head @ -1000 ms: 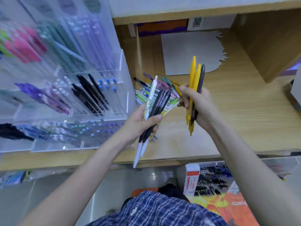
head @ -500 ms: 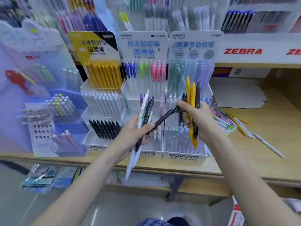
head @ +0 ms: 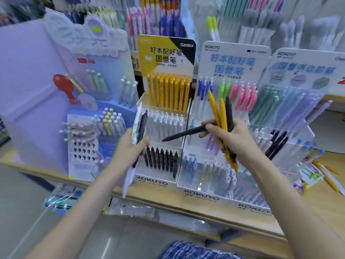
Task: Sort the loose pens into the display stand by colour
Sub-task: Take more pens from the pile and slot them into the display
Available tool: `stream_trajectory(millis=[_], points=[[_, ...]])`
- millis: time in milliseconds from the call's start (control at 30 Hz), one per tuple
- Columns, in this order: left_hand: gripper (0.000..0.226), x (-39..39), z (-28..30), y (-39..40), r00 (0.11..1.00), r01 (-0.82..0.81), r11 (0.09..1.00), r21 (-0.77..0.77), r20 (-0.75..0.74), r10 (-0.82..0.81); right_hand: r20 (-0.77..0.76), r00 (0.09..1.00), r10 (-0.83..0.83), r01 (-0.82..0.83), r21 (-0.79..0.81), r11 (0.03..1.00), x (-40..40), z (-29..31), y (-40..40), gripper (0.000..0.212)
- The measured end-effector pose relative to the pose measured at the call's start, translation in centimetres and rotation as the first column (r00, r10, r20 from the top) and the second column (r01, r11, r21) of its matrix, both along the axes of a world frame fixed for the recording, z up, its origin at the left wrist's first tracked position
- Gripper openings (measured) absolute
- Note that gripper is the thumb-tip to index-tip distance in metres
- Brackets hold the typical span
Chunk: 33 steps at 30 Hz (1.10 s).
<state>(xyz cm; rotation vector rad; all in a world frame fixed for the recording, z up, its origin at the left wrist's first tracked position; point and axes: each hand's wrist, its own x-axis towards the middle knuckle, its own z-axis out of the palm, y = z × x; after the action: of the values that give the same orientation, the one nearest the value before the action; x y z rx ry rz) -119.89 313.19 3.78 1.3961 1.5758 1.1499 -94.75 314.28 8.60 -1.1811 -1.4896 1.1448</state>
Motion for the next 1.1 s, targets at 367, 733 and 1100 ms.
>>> stream_trajectory(millis=[367, 733, 1100], points=[[0.011, -7.8, -2.3, 2.6, 0.986, -0.117, 0.993, 0.012, 0.117, 0.115, 0.752, 0.639, 0.163, -0.366, 0.111, 0.924, -14.2, -6.0, 5.6, 0.015], [0.050, -12.7, -3.1, 6.2, 0.996, 0.071, 0.994, -0.083, 0.068, -0.065, 0.937, 0.314, 0.152, -0.363, -0.029, 0.931, -18.3, -7.1, 4.9, 0.013], [0.058, -13.9, -3.8, 7.2, 0.980, 0.181, 0.982, -0.056, 0.096, -0.175, 0.955, 0.277, 0.107, -0.194, -0.053, 0.979, -20.0, -8.0, 5.8, 0.024]])
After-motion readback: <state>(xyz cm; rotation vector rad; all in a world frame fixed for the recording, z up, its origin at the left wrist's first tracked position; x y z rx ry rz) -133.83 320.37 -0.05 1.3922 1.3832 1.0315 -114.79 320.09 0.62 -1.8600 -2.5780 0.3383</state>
